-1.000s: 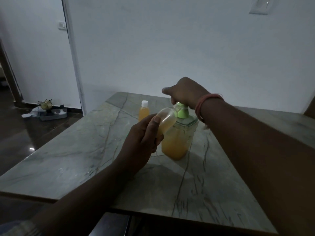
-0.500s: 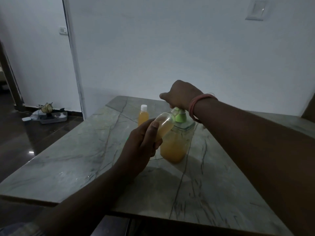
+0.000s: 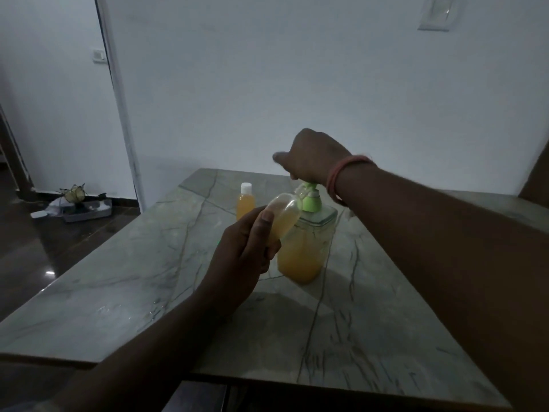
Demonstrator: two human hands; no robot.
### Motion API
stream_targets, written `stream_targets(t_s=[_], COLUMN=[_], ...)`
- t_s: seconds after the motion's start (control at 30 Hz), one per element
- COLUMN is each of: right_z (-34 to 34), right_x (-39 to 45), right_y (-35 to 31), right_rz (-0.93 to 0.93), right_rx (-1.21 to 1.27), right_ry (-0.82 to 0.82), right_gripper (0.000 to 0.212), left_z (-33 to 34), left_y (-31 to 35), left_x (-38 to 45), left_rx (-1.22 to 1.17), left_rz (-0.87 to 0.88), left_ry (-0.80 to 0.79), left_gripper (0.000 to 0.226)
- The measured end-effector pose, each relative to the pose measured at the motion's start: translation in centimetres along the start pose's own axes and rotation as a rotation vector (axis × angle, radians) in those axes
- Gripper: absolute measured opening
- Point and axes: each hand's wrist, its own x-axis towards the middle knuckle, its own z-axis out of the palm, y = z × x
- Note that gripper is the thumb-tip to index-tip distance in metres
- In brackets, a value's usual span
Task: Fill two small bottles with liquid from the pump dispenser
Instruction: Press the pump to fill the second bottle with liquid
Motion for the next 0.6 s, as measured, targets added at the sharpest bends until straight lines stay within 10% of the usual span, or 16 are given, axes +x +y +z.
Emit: stream_targets(t_s=[0.6], right_z=[0.2], right_x=[-0.3], right_y=[-0.7], right_rz=[0.034], right_rx=[-0.038], right_ry=[-0.010], right_gripper=[0.027], left_z=[0.0], left_y=[0.1], left_x=[-0.1], left_rx=[0.022], left_rz=[0.004], left_ry=[-0.002], left_gripper=[0.043])
